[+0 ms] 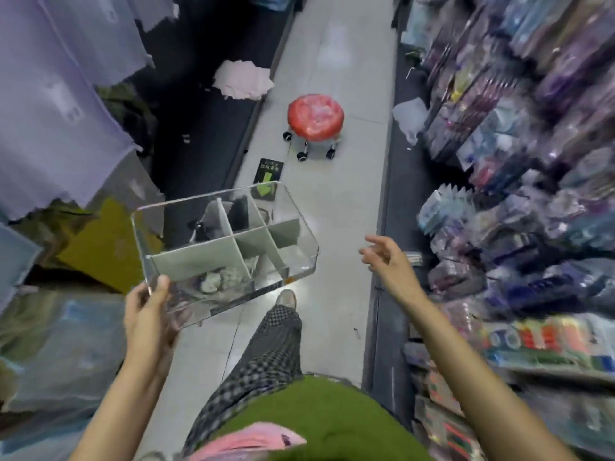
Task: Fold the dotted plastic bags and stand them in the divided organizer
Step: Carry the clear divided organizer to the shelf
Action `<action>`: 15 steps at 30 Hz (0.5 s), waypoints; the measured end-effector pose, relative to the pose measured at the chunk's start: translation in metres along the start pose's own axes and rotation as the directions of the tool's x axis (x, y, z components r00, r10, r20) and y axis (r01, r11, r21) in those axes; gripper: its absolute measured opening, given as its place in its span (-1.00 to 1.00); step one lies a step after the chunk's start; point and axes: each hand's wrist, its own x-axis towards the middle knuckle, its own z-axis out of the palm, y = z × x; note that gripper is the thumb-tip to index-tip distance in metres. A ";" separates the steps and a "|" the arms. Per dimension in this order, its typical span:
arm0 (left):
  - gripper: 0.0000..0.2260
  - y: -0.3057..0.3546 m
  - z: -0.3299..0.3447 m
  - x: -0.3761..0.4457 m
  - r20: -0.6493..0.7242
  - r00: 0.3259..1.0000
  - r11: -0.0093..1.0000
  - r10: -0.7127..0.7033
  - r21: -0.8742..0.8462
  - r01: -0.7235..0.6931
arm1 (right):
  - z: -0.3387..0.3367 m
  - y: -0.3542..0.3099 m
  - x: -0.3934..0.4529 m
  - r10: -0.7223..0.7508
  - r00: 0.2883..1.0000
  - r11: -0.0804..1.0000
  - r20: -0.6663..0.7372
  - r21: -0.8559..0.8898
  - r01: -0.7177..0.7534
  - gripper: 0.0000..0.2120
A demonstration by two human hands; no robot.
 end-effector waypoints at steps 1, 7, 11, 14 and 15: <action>-0.85 0.012 0.022 0.020 0.007 1.000 1.000 0.003 0.002 -0.003 | -0.001 -0.012 0.023 0.004 1.000 1.000 -0.012 0.004 -0.004 -0.80; -0.87 0.084 0.149 0.123 0.055 0.998 1.000 -0.018 -0.010 0.018 | -0.021 -0.073 0.147 0.031 0.997 0.999 -0.065 0.024 -0.029 -0.83; -0.93 0.111 0.232 0.186 0.084 0.996 1.000 -0.025 -0.012 0.026 | -0.040 -0.097 0.238 0.004 0.998 0.999 -0.057 -0.034 -0.006 -0.80; -0.87 0.119 0.289 0.233 0.040 0.999 1.000 -0.025 -0.002 0.025 | -0.054 -0.113 0.321 -0.009 1.000 0.998 -0.012 -0.069 0.008 -0.79; -0.84 0.122 0.308 0.249 0.018 0.999 0.999 -0.033 -0.005 0.034 | -0.058 -0.118 0.351 -0.015 1.000 0.996 0.009 -0.082 0.015 -0.79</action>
